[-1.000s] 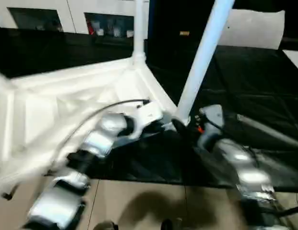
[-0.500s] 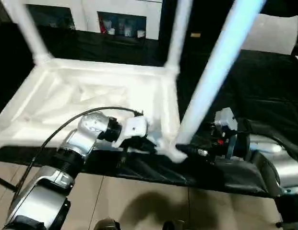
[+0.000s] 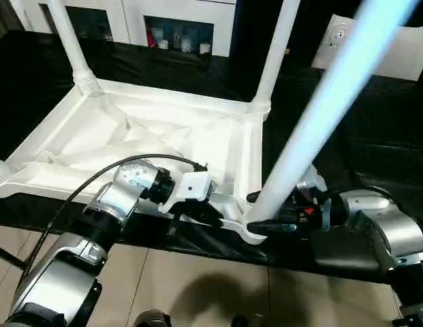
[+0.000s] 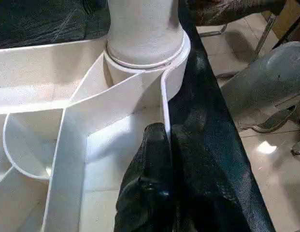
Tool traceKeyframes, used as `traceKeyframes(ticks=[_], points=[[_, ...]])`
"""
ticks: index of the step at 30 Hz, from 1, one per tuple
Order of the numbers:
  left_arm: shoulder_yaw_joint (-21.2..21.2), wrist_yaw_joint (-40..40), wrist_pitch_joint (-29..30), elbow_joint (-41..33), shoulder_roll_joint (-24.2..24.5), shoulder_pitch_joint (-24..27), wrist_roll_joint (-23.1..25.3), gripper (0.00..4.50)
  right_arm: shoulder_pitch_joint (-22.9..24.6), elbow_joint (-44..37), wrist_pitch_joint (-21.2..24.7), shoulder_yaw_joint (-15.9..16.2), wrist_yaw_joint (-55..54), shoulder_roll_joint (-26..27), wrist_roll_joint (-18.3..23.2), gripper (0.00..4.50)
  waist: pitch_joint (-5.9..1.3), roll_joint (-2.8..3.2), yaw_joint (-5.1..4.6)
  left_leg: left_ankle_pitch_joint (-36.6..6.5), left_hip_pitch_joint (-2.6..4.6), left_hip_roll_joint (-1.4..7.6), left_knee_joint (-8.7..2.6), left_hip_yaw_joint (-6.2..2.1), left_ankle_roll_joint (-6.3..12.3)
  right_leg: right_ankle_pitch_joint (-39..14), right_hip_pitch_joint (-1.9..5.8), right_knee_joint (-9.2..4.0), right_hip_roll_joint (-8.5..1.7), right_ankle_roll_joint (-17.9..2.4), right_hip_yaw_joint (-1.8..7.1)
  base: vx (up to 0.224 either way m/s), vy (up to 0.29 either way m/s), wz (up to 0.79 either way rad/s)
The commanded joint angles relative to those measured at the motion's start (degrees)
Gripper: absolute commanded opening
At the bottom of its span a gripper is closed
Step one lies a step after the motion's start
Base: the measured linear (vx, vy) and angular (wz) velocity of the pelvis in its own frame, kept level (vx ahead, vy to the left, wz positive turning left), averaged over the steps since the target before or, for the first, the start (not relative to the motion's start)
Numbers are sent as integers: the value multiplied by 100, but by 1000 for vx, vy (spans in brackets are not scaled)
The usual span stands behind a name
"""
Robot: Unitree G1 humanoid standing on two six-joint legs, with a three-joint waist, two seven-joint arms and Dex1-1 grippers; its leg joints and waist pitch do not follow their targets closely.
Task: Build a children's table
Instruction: Rotate leg to tighten
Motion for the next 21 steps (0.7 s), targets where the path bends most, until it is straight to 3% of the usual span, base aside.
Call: traceKeyframes(ticks=[1, 9, 14, 21], points=[[-381, -276, -93, 71, -13, 51, 203, 0, -52, 5, 47, 71, 169, -73, 36, 291, -356, -64, -17, -438, 37, 266, -317, -16, 765, -262, 333, -327, -361, -1556, 340, 0, 0, 0], [-361, -263, -158, 175, -8, 33, 254, 0, -33, 31, 55, 158, 258, -73, 42, 223, -352, -61, 42, -519, 52, 271, -323, -10, 704, -452, 322, -349, -365, -1502, 341, 0, 0, 0], [-357, -159, -176, 254, 0, 0, 297, 0, -3, 9, 67, 164, 201, -33, 43, 210, -354, -49, 47, -490, 45, 269, -323, -13, 705, -361, 325, -339, -360, -1516, 338, 0, 0, 0], [-307, 63, -178, 400, -15, -33, 383, 0, 215, -195, 77, 135, 26, 53, 63, 209, -349, -37, 53, -713, 53, 269, -343, -20, 552, -708, 326, -389, -369, -1413, 344, 0, 0, 0]])
